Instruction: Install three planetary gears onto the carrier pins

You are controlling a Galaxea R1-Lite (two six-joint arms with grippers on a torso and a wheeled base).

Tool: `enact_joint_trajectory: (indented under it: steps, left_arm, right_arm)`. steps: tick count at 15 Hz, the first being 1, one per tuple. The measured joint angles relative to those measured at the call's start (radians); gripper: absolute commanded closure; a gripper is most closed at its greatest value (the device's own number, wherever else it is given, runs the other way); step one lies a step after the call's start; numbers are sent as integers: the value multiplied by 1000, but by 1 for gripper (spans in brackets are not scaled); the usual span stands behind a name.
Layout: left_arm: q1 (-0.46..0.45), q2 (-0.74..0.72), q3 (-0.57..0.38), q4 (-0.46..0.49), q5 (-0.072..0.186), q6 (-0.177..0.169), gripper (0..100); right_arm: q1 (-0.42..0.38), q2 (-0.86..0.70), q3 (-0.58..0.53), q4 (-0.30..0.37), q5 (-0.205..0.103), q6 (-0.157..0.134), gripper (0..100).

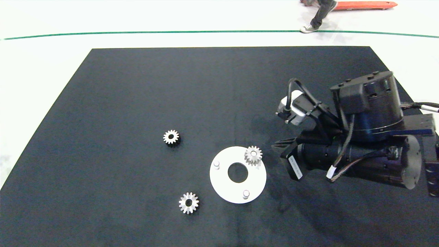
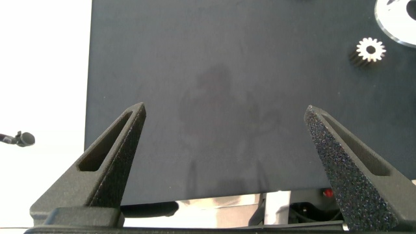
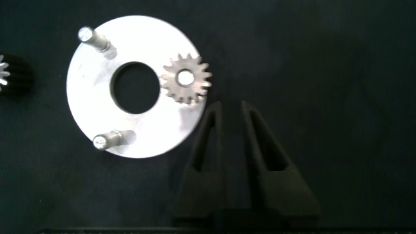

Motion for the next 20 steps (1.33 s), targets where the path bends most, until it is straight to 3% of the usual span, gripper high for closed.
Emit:
enact_joint_trajectory:
  steps: [5, 9, 11, 13, 17, 20]
  left_arm:
    - [-1, 11, 10, 3, 1, 1, 0]
    - [-15, 23, 36, 1, -1, 6, 0]
    - [-26, 39, 69, -33, -1, 41, 0]
    - [-41, 85, 143, -204, -4, 73, 0]
    - [-66, 229, 203, -366, -83, 143, 0]
    - [-143, 296, 218, -379, -105, 167, 0]
  right_arm:
    - [-53, -167, 110, 4, 1, 1, 0]
    - [-87, -375, 236, 14, -7, 38, 0]
    - [-108, -489, 272, 78, -12, 45, 0]
    - [-136, -616, 280, 172, -15, 47, 0]
    - [-208, -864, 280, 344, -24, 45, 0]
    - [-267, -984, 283, 398, -26, 44, 0]
